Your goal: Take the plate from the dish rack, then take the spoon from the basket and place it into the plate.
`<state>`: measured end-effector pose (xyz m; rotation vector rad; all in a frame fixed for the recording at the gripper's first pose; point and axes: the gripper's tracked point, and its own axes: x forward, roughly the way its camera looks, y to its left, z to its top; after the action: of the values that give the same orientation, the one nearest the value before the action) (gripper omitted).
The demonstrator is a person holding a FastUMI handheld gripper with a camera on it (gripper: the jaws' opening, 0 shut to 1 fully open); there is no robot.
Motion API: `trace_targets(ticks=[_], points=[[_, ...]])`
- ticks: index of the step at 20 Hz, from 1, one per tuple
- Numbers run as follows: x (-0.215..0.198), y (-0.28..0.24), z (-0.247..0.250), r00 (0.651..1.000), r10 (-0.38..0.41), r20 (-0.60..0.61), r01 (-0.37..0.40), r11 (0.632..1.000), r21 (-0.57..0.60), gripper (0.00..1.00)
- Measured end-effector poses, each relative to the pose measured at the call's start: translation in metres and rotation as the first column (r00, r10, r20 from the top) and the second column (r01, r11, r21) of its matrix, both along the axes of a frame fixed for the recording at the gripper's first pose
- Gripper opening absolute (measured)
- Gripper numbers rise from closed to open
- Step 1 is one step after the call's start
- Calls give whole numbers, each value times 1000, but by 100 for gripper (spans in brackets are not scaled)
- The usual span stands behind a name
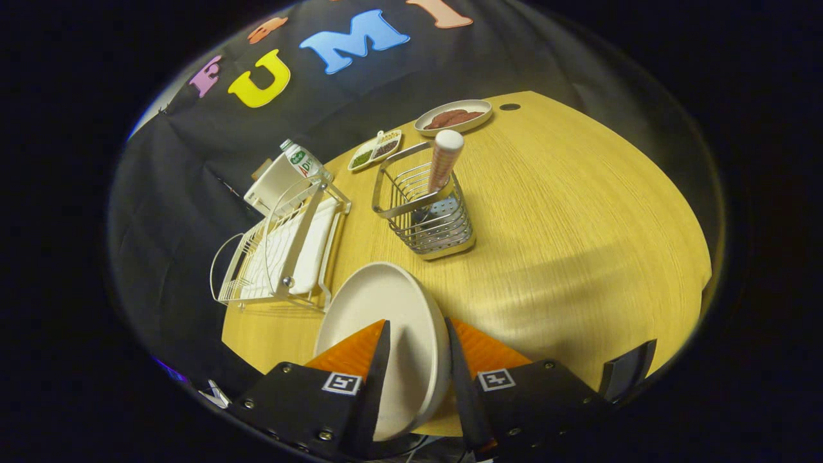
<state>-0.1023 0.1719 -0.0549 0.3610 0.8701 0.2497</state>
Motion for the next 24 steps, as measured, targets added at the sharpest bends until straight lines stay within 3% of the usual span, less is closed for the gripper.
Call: trace_targets(ticks=[3,4,7,10,13,17,20,24], points=[[2,-14,-1,1000,13,9,-13,999,-44,52],[3,-19,0,1000,16,26,-14,997,-70,57],[5,-34,22,989,46,141,-21,984,-174,57],[7,-43,58,957,78,278,-8,969,-247,57],[18,-51,106,891,92,444,36,961,-273,57],[38,-62,154,772,102,628,123,944,-305,57],[50,-59,166,714,91,694,163,943,-291,57],[67,-61,174,600,77,797,223,940,-259,57]])
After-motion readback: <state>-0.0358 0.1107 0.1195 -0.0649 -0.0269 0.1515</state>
